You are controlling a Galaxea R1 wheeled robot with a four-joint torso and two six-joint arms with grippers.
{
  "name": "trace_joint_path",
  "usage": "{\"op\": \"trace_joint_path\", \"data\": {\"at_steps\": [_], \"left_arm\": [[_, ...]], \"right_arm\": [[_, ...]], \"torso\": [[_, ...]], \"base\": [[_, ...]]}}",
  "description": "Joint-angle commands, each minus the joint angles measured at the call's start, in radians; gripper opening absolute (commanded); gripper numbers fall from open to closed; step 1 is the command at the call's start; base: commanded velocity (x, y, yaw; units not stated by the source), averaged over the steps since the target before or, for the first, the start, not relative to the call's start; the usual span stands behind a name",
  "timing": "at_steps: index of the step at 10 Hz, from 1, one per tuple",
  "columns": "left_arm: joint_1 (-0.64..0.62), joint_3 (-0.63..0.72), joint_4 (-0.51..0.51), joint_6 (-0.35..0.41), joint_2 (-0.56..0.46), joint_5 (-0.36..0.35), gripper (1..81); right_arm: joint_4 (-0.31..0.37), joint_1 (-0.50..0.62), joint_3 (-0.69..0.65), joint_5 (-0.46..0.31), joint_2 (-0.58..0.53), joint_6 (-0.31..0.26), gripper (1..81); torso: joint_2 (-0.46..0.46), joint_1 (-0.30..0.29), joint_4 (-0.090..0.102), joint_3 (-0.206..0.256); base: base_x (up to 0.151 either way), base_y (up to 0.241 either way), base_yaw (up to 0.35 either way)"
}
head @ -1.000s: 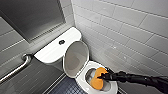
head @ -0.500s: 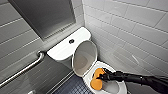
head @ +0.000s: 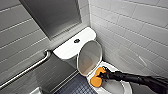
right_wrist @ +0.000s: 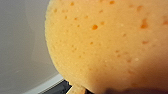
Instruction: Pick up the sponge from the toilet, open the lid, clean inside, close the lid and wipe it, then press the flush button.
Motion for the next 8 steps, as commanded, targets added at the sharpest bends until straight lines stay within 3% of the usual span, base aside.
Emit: {"op": "trace_joint_path", "data": {"at_steps": [1,4,8], "left_arm": [[0.042,0.011,-0.003,-0.001,-0.015,0.09,81.1],[0.042,0.01,0.0,-0.001,-0.013,0.09,81.1],[0.042,0.01,0.004,-0.001,-0.012,0.09,81.1]], "right_arm": [[-0.011,0.076,-0.111,0.011,0.153,0.041,1.0],[-0.028,0.033,-0.128,0.005,0.187,0.039,1.0],[-0.064,-0.047,-0.018,-0.006,0.108,0.04,1.0]], "torso": [[0.0,0.0,0.0,0.0],[0.0,0.0,0.0,0.0],[0.0,0.0,0.0,0.0]], "base": [[0.0,0.0,0.0],[0.0,0.0,0.0],[0.0,0.0,0.0]]}}
